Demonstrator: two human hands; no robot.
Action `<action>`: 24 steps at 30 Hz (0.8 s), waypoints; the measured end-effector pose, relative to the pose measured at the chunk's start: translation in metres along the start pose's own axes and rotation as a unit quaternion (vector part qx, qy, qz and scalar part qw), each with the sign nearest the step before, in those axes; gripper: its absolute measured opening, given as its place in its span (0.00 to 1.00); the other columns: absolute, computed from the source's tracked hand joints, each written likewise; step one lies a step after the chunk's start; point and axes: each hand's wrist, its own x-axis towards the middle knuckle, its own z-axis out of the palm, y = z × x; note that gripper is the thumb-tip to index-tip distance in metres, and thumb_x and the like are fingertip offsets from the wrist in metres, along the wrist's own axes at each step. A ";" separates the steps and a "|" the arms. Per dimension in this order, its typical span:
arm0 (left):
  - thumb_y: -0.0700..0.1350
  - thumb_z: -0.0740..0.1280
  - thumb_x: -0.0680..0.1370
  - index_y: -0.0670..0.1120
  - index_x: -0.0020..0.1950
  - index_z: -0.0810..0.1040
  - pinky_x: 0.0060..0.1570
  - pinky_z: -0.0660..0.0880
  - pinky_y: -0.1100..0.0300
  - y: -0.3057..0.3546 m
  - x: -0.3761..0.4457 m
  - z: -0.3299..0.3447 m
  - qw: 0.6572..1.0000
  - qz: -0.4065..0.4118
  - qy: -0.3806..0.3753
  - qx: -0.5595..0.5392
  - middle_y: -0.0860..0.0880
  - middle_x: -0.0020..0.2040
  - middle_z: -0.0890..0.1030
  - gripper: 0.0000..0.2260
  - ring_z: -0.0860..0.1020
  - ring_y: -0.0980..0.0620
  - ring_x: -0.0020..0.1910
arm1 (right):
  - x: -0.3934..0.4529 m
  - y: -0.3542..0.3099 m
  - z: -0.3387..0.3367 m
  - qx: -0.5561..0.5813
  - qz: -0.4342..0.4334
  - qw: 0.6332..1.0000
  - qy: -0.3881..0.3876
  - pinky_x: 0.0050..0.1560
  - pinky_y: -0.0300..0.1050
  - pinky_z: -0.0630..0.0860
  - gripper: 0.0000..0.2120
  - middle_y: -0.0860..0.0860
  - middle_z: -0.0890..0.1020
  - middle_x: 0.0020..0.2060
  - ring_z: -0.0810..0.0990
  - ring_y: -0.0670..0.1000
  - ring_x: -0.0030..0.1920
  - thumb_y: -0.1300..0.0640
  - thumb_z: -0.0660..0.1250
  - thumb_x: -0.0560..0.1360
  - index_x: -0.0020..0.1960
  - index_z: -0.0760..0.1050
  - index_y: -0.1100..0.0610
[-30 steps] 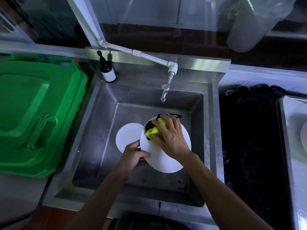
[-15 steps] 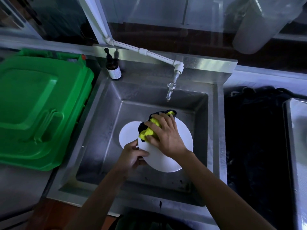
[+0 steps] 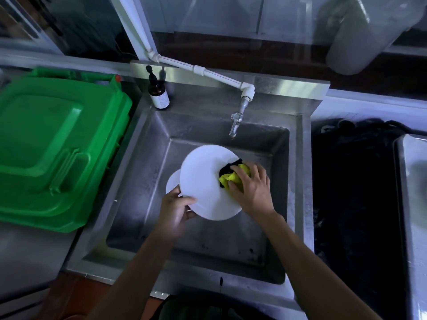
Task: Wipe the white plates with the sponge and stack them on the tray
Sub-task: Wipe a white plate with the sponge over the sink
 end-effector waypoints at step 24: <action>0.39 0.65 0.82 0.43 0.62 0.82 0.40 0.83 0.54 -0.015 0.000 0.027 0.984 -0.020 0.110 -0.141 0.38 0.58 0.84 0.11 0.85 0.42 0.50 | -0.069 -0.056 0.012 0.046 -0.064 0.996 -0.038 0.66 0.61 0.64 0.24 0.49 0.72 0.68 0.67 0.56 0.71 0.37 0.62 0.75 0.69 0.71 0.42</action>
